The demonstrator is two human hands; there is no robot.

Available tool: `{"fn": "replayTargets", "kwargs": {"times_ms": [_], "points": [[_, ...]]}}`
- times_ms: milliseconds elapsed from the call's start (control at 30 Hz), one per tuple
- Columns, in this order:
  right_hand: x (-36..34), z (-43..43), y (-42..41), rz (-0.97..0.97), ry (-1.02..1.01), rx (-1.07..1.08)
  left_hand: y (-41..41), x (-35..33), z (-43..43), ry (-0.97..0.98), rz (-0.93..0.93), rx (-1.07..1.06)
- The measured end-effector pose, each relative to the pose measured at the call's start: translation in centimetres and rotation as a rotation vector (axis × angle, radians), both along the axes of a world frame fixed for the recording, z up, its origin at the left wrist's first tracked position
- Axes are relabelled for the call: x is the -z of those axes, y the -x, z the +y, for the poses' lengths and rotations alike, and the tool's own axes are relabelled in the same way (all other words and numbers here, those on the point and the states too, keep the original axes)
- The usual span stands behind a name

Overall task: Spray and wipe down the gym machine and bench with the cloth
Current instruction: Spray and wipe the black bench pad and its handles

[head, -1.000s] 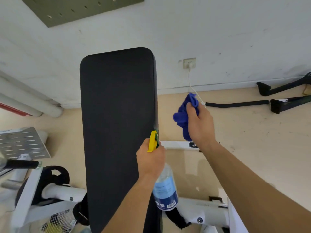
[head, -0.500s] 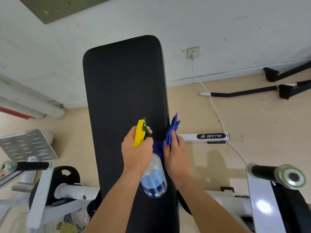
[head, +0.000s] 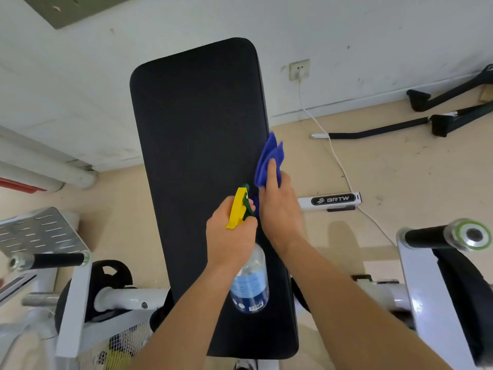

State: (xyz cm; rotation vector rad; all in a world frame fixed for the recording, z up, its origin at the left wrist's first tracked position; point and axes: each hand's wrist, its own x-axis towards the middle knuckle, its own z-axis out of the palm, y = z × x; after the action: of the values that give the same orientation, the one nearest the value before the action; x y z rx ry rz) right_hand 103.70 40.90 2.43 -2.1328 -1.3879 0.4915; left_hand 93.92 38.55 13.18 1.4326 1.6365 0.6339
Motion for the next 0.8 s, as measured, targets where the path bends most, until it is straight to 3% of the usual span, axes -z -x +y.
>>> {"fn": "replayTargets", "kwargs": {"times_ms": [100,267,433,800], "points": [[3.8,-7.9,1.9,0.030,0.037,-0.016,-0.2,0.6,-0.5,0.032,0.008,-0.001],[6.0,-17.0,1.4,0.140,0.344,-0.078,-1.2,2.8,-3.2,0.099,-0.018,-0.008],[3.5,-16.4,-4.7,0.376,0.157,0.189,-2.3,5.7,-6.1,0.155,0.016,-0.103],[-1.6,-4.3,-9.1,0.596,-0.151,-0.066,-5.8,7.7,-9.5,0.082,0.069,-0.329]]}}
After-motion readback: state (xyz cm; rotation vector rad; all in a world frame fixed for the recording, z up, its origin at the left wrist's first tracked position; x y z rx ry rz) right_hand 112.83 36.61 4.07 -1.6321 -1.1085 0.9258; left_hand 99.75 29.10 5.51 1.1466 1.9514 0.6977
